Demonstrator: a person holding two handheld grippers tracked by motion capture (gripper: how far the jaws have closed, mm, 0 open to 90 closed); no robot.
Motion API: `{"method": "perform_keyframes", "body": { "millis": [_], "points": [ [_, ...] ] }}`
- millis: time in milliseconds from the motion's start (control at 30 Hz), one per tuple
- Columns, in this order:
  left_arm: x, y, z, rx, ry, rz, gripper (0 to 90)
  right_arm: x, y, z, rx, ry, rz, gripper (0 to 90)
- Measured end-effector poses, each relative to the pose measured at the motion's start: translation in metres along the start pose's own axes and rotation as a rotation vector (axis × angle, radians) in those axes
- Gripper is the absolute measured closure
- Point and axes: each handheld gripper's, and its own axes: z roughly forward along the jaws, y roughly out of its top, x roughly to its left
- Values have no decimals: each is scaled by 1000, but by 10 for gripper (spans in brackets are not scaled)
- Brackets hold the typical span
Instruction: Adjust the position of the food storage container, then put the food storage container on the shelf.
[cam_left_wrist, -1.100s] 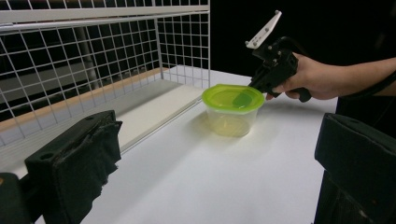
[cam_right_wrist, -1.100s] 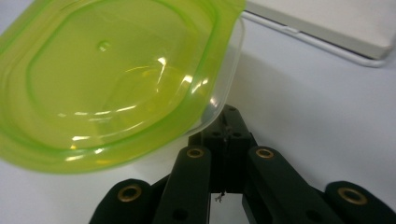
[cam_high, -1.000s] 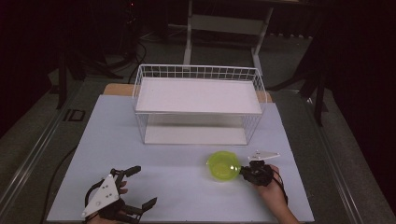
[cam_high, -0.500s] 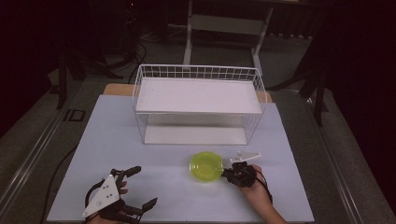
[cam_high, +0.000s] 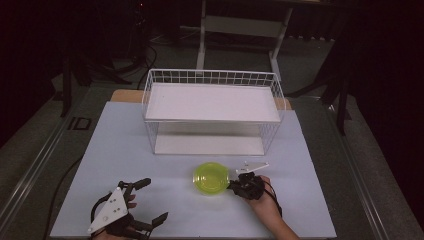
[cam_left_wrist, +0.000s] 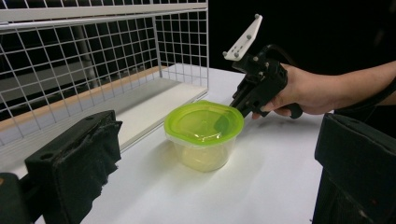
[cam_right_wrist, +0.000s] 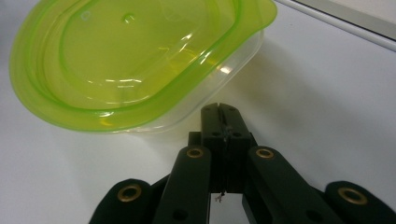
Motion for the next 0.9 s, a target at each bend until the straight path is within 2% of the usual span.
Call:
{"method": "perform_keyframes", "body": {
  "millis": [133,233,333,467,533,600,733,833,900],
  "points": [
    [0,0,0,2,1,1,8,-1,0,-2,6,-23,-16,900],
    [0,0,0,4,1,-1,8,-2,-1,-6,-4,-28,-11,900],
    [0,0,0,5,1,0,8,-4,-1,-16,-29,-38,-7,895],
    [-1,0,2,10,-2,-2,8,-7,0,-33,-44,-87,-37,847],
    [-1,0,2,7,-13,-14,8,-8,-1,-40,-44,-96,-51,819],
    [-1,0,3,10,-16,-14,8,-8,-2,-46,-41,-100,-62,707],
    [-2,0,4,11,-28,-15,8,-6,-6,-58,-73,-104,-66,521],
    [-3,0,5,7,-40,-13,8,-3,-9,-68,-101,-108,-64,331],
    [-3,0,6,9,-51,-13,8,-2,-9,-71,-116,-100,-61,303]
  ]
}}
